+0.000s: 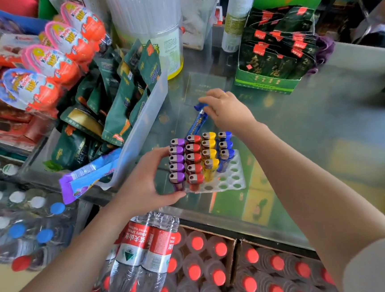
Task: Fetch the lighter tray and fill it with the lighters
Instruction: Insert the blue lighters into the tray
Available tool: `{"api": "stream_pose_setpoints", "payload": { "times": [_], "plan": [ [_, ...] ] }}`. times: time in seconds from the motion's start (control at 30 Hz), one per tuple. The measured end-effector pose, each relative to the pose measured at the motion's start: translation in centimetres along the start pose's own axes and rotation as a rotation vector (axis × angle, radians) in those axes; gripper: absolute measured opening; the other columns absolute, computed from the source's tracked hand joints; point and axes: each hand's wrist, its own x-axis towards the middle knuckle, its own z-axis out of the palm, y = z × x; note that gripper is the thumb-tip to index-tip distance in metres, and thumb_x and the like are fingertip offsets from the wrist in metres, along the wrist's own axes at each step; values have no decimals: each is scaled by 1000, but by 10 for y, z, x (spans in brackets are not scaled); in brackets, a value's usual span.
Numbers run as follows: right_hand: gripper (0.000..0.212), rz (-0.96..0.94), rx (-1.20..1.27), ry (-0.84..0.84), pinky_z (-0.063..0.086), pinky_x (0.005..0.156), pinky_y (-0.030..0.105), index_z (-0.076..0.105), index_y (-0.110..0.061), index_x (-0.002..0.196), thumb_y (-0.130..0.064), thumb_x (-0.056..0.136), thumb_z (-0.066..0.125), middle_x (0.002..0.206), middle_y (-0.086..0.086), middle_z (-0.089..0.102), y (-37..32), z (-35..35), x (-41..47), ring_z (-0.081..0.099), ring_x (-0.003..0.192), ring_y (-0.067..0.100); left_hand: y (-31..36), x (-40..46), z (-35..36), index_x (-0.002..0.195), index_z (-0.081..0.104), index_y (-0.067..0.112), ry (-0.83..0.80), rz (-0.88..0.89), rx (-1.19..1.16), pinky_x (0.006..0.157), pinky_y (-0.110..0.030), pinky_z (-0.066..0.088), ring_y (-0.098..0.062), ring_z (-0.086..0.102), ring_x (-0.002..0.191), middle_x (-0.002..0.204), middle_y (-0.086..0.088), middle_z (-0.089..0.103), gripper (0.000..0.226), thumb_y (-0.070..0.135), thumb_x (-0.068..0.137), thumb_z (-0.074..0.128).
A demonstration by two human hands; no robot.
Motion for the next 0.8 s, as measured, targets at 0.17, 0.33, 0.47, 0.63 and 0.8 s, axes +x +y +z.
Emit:
{"api": "stream_pose_setpoints", "payload": {
  "times": [0.17, 0.33, 0.47, 0.63, 0.8],
  "plan": [
    [14, 37, 20, 237, 41, 81, 45, 62, 1, 89, -4, 88, 49, 102, 20, 62, 6, 7, -26, 52, 87, 38, 2, 0, 0, 121, 32, 43, -8, -30, 4, 91, -1, 25, 17, 37, 112, 118, 29, 41, 76, 45, 56, 71],
    [49, 375, 390, 261, 42, 89, 32, 41, -12, 130, 0, 84, 52, 134, 13, 40, 1, -3, -55, 49, 92, 22, 4, 0, -1, 118, 26, 53, -26, -53, 19, 89, 2, 23, 22, 33, 111, 117, 35, 37, 78, 48, 55, 71],
    [26, 481, 625, 297, 47, 80, 37, 61, -4, 105, 1, 81, 51, 94, 14, 67, -5, -13, -76, 59, 85, 28, 6, 0, -1, 115, 27, 54, -11, -48, 36, 86, 5, 22, 27, 32, 107, 113, 34, 37, 78, 44, 54, 75],
    [21, 581, 1027, 446, 46, 65, 26, 56, -13, 98, 1, 85, 46, 84, 6, 58, -30, -23, -117, 55, 66, 11, 6, -1, 0, 117, 32, 44, -13, -40, 38, 87, 0, 25, 19, 37, 104, 114, 25, 43, 74, 46, 55, 73],
    [23, 461, 1257, 507, 47, 67, 14, 57, -17, 85, 6, 82, 56, 75, -3, 59, -61, -20, -154, 55, 65, 1, 3, -2, 2, 127, 35, 30, -38, -46, 57, 96, -22, 30, -2, 39, 115, 123, 11, 43, 87, 45, 53, 78]
  ]
}}
